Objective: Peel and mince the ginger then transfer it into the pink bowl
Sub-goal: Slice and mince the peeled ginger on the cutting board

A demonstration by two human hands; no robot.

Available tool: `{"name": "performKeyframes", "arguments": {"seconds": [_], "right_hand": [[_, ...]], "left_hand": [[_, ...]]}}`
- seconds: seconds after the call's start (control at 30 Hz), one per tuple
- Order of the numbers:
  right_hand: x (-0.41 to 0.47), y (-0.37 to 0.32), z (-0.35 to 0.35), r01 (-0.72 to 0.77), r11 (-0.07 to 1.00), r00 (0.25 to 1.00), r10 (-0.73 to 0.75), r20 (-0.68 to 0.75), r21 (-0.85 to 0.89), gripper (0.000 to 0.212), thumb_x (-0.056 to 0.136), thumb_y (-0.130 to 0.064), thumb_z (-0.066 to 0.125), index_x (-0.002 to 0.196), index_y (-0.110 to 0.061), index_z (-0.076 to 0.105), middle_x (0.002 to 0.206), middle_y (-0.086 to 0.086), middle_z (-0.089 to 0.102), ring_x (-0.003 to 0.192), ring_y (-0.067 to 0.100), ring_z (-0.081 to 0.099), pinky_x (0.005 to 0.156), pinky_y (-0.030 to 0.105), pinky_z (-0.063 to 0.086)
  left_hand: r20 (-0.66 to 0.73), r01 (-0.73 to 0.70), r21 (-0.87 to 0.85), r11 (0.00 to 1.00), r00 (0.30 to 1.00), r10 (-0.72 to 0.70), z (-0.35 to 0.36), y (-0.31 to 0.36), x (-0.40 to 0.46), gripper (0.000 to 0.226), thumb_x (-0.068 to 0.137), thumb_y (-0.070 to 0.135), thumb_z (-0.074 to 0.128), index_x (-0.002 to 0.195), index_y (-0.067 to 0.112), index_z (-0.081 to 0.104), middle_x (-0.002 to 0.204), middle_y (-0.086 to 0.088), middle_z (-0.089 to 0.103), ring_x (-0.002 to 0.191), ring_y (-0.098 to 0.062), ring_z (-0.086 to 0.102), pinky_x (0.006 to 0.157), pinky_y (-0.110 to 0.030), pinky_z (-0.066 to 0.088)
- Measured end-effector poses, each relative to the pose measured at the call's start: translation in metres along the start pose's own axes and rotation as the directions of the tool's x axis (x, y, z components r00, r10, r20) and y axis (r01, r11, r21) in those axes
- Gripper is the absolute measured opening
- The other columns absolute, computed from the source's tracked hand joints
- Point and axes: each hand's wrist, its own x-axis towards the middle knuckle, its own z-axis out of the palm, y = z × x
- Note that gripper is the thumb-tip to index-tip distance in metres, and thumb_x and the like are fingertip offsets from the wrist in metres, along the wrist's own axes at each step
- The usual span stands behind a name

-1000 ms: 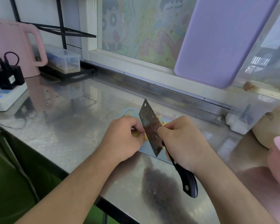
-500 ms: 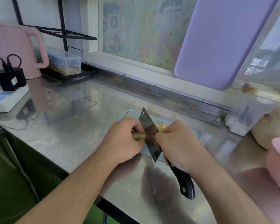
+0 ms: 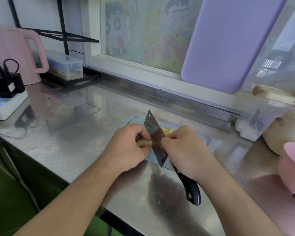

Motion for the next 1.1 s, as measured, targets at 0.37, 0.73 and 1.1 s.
{"name": "performKeyframes", "arguments": {"seconds": [0.37, 0.73, 1.1], "right_hand": [[-0.005, -0.005, -0.010, 0.040, 0.995, 0.999, -0.039, -0.011, 0.086, 0.031, 0.088, -0.016, 0.051, 0.071, 0.010, 0.047, 0.049, 0.013, 0.044, 0.044, 0.020, 0.035, 0.051, 0.033, 0.034], [-0.002, -0.008, 0.000, -0.014, 1.000, 1.000, 0.014, 0.003, -0.016, 0.030, 0.083, -0.015, 0.051, 0.057, -0.007, 0.039, 0.044, 0.005, 0.039, 0.044, 0.022, 0.035, 0.050, 0.032, 0.033], [-0.001, -0.003, 0.001, -0.076, 0.997, 0.996, 0.077, 0.045, -0.025, 0.026, 0.079, -0.017, 0.052, 0.061, -0.004, 0.039, 0.047, 0.009, 0.044, 0.047, 0.022, 0.040, 0.052, 0.036, 0.038]], "left_hand": [[-0.062, 0.070, -0.023, 0.997, 0.996, -0.071, 0.002, -0.005, 0.003, 0.019, 0.078, 0.018, 0.081, 0.075, 0.033, 0.071, 0.080, 0.014, 0.073, 0.072, -0.008, 0.072, 0.067, -0.036, 0.062], [-0.078, 0.025, 0.042, 0.999, 0.997, -0.022, 0.001, 0.001, 0.002, 0.015, 0.077, 0.016, 0.079, 0.071, 0.027, 0.071, 0.078, 0.014, 0.070, 0.067, -0.006, 0.068, 0.056, -0.016, 0.049], [-0.045, 0.010, 0.049, 0.999, 0.999, -0.008, -0.001, 0.001, -0.001, 0.023, 0.070, 0.017, 0.083, 0.075, 0.031, 0.065, 0.083, 0.013, 0.067, 0.075, -0.007, 0.067, 0.070, -0.035, 0.059]]}}
